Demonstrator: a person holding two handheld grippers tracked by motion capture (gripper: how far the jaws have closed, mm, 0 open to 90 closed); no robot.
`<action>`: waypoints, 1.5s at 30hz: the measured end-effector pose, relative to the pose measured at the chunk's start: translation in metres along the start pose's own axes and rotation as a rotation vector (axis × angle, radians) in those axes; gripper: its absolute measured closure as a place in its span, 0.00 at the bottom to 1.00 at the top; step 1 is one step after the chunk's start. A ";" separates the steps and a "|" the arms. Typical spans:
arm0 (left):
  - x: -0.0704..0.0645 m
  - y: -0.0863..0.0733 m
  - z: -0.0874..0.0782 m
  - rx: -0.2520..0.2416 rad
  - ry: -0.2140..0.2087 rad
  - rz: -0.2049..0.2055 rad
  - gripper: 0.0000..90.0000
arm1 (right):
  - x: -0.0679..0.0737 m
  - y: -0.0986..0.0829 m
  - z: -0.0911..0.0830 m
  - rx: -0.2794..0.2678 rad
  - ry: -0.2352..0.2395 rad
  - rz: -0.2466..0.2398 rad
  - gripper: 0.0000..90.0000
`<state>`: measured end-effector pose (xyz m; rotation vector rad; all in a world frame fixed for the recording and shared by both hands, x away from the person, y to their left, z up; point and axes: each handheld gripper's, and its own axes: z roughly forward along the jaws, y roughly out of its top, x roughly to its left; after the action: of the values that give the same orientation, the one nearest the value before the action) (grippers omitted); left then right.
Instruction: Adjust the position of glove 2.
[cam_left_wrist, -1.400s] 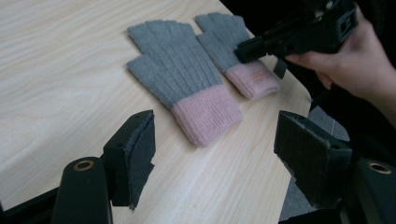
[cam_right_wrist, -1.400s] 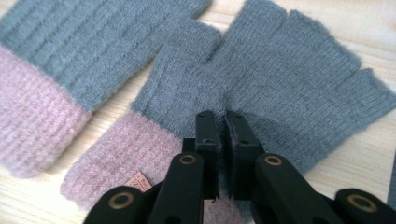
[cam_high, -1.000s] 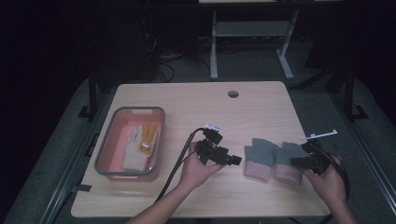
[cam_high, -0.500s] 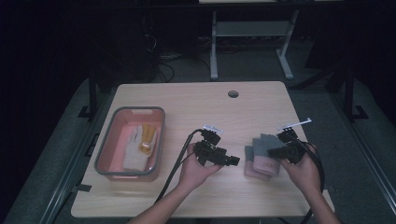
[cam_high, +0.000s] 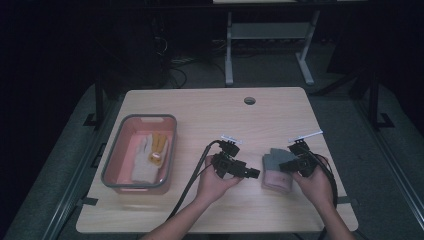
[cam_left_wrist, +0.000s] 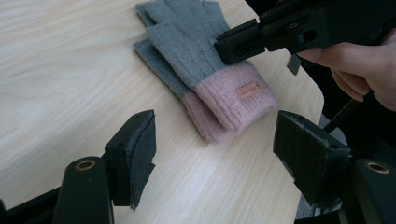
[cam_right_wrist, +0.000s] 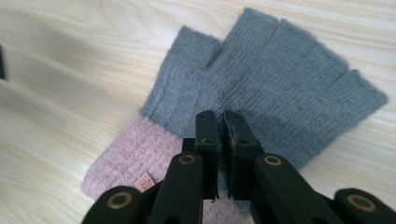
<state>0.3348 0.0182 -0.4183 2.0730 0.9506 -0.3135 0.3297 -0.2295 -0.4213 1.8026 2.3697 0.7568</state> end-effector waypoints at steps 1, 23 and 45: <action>0.001 0.001 0.006 0.006 -0.004 -0.004 0.34 | -0.002 0.000 0.000 -0.005 0.018 0.014 0.89; 0.003 0.004 0.057 0.051 -0.056 -0.146 0.42 | -0.046 -0.032 -0.011 -0.140 0.187 0.197 0.52; 0.005 0.001 0.074 0.071 -0.046 -0.193 0.51 | -0.059 -0.066 0.009 -0.232 0.280 0.326 0.49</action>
<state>0.3466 -0.0358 -0.4673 2.0321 1.1280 -0.4999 0.2927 -0.2932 -0.4704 2.1204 2.0383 1.3403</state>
